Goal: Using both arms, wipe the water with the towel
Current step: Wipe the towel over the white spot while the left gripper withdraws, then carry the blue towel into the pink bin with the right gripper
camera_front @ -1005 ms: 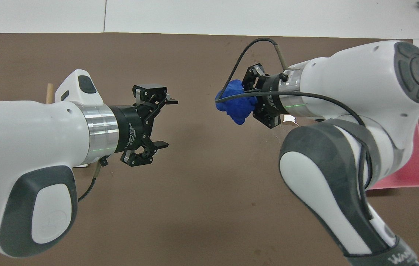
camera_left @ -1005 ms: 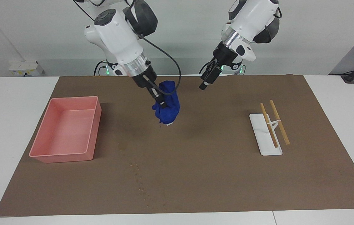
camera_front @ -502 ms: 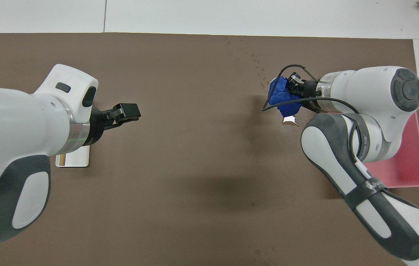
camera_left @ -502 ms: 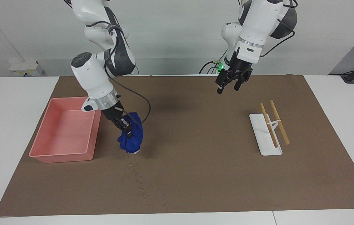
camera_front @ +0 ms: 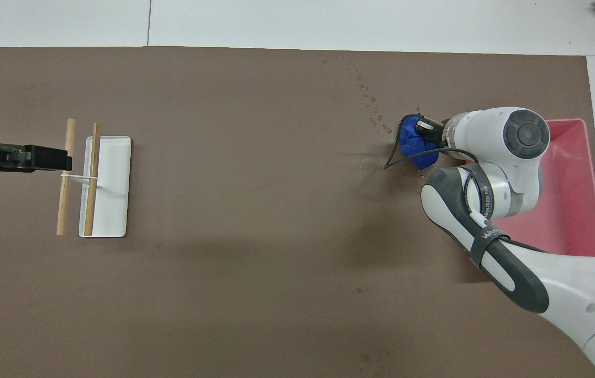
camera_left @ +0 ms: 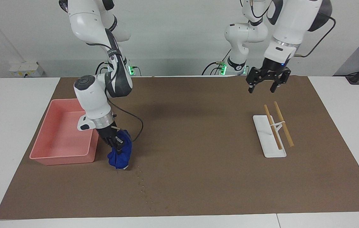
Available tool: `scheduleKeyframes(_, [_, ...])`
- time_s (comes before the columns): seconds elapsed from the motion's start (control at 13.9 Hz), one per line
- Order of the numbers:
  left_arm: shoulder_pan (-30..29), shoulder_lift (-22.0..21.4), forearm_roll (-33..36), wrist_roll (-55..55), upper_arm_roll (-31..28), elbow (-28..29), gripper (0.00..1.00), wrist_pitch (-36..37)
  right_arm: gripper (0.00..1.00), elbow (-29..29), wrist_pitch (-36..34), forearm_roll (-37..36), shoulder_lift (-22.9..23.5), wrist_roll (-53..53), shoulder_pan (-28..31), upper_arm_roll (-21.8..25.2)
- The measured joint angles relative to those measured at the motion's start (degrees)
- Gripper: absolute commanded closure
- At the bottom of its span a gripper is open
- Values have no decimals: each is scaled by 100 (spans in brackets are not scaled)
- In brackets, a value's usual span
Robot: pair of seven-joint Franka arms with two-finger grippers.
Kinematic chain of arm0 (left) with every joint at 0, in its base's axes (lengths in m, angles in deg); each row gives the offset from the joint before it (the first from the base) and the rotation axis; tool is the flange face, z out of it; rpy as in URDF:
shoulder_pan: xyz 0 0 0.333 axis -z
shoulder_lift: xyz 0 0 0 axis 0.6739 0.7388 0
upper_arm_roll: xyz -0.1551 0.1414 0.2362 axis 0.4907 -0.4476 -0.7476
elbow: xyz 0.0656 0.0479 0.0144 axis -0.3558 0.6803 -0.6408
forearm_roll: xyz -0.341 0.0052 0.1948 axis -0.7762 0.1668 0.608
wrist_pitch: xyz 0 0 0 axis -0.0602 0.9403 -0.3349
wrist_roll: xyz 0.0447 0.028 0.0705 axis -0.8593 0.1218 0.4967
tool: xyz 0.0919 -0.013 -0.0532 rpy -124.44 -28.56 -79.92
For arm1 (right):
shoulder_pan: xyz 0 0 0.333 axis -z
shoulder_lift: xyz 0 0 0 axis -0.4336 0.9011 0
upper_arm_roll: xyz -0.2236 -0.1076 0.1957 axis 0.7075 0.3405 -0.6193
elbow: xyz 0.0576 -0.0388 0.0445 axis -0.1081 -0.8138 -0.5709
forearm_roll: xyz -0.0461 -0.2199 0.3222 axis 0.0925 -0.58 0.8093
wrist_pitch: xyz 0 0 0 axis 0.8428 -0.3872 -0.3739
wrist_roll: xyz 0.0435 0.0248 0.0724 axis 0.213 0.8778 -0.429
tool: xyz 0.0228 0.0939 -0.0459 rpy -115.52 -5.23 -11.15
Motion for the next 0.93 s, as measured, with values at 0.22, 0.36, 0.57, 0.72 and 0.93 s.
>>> scheduleKeyframes(0.22, [-69,408,295,-374,8,-998,0,946,100,-34,-187,-1,3,0,-1,-30])
scheduleKeyframes(0.36, [-26,521,518,-634,83,-1071,0,1031,100,-75,-460,-1,-63,2,-3,-54])
scheduleKeyframes(0.57, [52,535,563,-691,146,-1015,0,1083,100,-113,-1210,2,-222,60,-12,-86])
scheduleKeyframes(0.72, [51,535,567,-698,137,-1014,0,1106,100,-186,-1696,139,-343,87,-17,-98])
scheduleKeyframes(0.93, [57,530,567,-293,144,-984,0,1107,100,-536,-1942,436,-607,87,-19,-103])
